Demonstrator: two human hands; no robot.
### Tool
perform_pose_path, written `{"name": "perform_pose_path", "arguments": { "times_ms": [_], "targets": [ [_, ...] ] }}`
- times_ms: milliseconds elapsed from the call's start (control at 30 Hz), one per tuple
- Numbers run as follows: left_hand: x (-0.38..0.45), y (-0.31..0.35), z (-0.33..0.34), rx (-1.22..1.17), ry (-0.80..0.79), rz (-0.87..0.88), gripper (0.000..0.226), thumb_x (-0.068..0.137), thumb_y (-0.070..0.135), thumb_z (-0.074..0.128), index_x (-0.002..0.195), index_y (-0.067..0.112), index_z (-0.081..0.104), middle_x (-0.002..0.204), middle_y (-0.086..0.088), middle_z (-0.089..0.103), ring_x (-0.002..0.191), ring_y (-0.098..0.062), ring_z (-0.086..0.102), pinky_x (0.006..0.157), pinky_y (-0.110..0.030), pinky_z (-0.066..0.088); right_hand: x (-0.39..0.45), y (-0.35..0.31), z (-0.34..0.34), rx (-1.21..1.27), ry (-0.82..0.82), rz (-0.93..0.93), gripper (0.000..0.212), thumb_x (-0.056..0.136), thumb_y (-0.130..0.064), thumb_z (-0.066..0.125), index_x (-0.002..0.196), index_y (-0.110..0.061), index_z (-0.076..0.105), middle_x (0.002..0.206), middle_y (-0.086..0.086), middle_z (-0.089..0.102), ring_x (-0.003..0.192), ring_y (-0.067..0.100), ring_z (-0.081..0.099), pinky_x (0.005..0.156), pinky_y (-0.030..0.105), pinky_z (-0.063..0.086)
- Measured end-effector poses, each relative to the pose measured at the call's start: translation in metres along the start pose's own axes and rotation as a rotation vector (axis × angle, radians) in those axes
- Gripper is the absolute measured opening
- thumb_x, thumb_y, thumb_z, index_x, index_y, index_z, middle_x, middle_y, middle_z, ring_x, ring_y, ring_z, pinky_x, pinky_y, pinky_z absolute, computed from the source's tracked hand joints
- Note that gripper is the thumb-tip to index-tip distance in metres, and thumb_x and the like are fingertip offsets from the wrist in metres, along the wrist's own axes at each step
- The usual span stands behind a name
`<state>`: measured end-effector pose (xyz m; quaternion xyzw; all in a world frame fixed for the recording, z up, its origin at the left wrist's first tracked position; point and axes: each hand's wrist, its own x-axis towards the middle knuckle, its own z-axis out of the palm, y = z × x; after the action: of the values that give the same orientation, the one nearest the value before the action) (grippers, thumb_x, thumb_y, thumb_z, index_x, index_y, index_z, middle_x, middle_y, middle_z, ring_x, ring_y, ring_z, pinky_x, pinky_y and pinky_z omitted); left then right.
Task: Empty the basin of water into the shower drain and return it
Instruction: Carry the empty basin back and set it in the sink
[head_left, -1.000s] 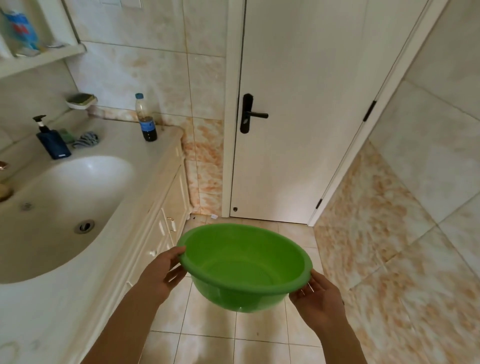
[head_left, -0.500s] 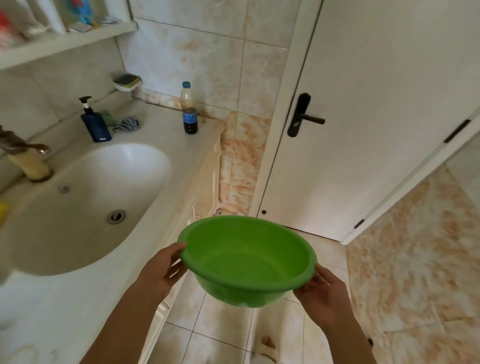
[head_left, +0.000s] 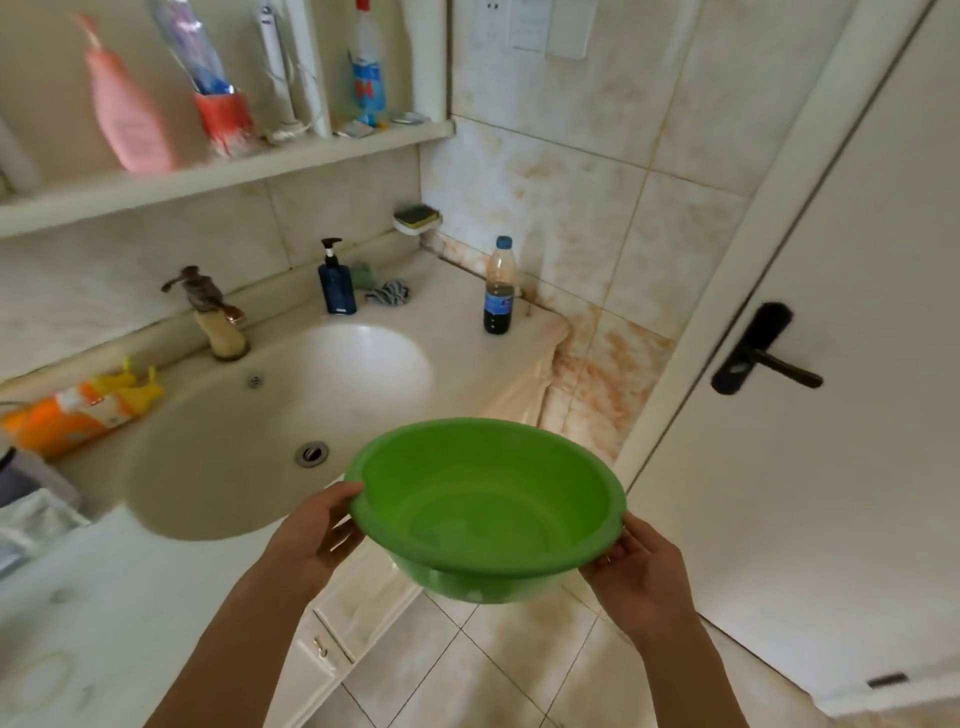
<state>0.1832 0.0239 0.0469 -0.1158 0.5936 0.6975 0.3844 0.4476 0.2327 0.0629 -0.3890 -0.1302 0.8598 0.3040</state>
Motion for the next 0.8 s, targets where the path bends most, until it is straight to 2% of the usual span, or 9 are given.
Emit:
{"name": "perform_pose_path", "arguments": {
  "times_ms": [67, 200, 333, 467, 567, 700, 800],
  "targets": [
    [0.000, 0.000, 0.008, -0.024, 0.023, 0.011, 0.016, 0.081, 0.016, 0.073, 0.095, 0.013, 0.067, 0.083, -0.003, 0.071, 0.082, -0.021, 0.064, 0.069, -0.033, 0.053, 0.011, -0.010, 0.005, -0.004, -0.018, 0.015, 0.007, 0.087, -0.011, 0.053, 0.086, -0.007, 0.058, 0.072, 0.007, 0.049, 0.069, 0.021, 0.045, 0.083, 0.036, 0.041],
    [-0.003, 0.004, 0.021, -0.048, 0.082, 0.047, 0.017, 0.081, 0.015, 0.073, 0.096, 0.012, 0.065, 0.085, -0.004, 0.069, 0.082, -0.021, 0.063, 0.071, -0.034, 0.054, 0.037, -0.024, 0.011, -0.002, -0.053, 0.057, 0.007, 0.086, -0.012, 0.055, 0.079, -0.010, 0.055, 0.063, 0.002, 0.039, 0.060, 0.016, 0.035, 0.076, 0.032, 0.038],
    [-0.004, 0.007, 0.014, -0.060, 0.146, 0.062, 0.012, 0.079, 0.015, 0.075, 0.083, 0.015, 0.063, 0.071, 0.000, 0.070, 0.081, -0.021, 0.063, 0.068, -0.033, 0.053, 0.058, -0.019, 0.014, -0.030, -0.075, 0.122, 0.006, 0.086, -0.013, 0.056, 0.082, -0.009, 0.057, 0.066, 0.003, 0.042, 0.060, 0.017, 0.037, 0.077, 0.032, 0.042],
    [0.000, 0.010, 0.003, -0.070, 0.156, 0.067, 0.011, 0.078, 0.015, 0.075, 0.082, 0.014, 0.065, 0.066, 0.002, 0.072, 0.081, -0.020, 0.064, 0.068, -0.032, 0.053, 0.075, -0.009, 0.017, -0.067, -0.095, 0.153, 0.007, 0.087, -0.016, 0.056, 0.085, -0.011, 0.058, 0.074, 0.006, 0.044, 0.065, 0.022, 0.040, 0.076, 0.036, 0.038],
    [0.013, 0.021, 0.005, -0.045, 0.130, 0.090, 0.012, 0.078, 0.016, 0.075, 0.088, 0.013, 0.068, 0.070, 0.002, 0.074, 0.081, -0.019, 0.066, 0.067, -0.031, 0.053, 0.087, -0.008, 0.024, -0.067, -0.103, 0.142, 0.007, 0.086, -0.018, 0.057, 0.084, -0.012, 0.058, 0.076, 0.008, 0.044, 0.068, 0.026, 0.043, 0.076, 0.036, 0.037],
    [0.040, 0.045, 0.016, -0.057, 0.108, 0.100, 0.022, 0.080, 0.015, 0.074, 0.101, 0.012, 0.068, 0.089, -0.003, 0.072, 0.086, -0.020, 0.066, 0.070, -0.031, 0.052, 0.098, -0.008, 0.046, -0.081, -0.108, 0.102, 0.007, 0.086, -0.018, 0.056, 0.081, -0.012, 0.056, 0.074, 0.007, 0.044, 0.067, 0.024, 0.042, 0.076, 0.036, 0.038],
    [0.064, 0.060, 0.018, -0.100, 0.110, 0.083, 0.016, 0.079, 0.013, 0.074, 0.094, 0.012, 0.068, 0.090, -0.005, 0.069, 0.085, -0.022, 0.064, 0.070, -0.033, 0.052, 0.110, -0.005, 0.072, -0.110, -0.084, 0.090, 0.008, 0.079, -0.018, 0.059, 0.077, -0.012, 0.054, 0.063, 0.004, 0.041, 0.057, 0.019, 0.037, 0.067, 0.033, 0.036]
  ]
}}
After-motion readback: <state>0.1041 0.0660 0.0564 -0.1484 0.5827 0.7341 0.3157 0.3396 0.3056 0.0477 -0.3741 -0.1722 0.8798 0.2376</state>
